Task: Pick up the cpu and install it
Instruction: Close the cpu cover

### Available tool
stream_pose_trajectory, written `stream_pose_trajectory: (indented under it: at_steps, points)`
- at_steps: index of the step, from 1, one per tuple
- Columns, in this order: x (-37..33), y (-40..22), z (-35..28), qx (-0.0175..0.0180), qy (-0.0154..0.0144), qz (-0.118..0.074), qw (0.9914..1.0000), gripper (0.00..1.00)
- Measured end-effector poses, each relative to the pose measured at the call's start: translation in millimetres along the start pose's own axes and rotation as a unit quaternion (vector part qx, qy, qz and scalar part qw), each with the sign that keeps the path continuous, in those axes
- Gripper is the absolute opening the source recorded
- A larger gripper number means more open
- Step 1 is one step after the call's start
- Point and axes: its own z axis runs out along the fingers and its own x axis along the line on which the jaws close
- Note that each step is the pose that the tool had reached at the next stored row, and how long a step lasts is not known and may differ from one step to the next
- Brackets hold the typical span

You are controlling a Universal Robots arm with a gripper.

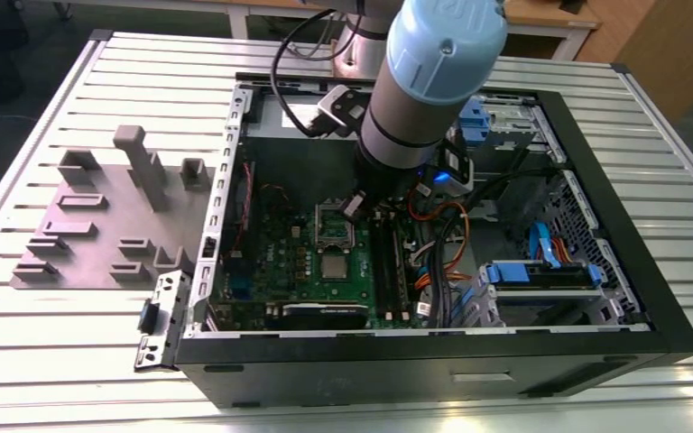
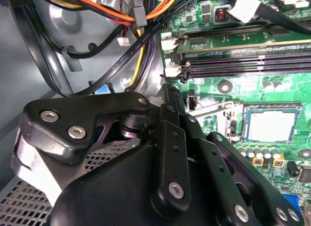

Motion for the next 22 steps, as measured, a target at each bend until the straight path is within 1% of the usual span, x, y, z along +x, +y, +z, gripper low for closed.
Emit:
stream_pose_trajectory:
  at_steps: [8,15,22]
  points:
    - [-0.1,1.0,-2.7,0.0002,0.0002,0.000,1.00000,0.11]
    - [0.0,2.0,-5.1,0.0021,0.0026,0.000,0.99999,0.11]
    - [0.0,3.2,-8.4,0.0053,0.0064,0.001,0.99997,0.11]
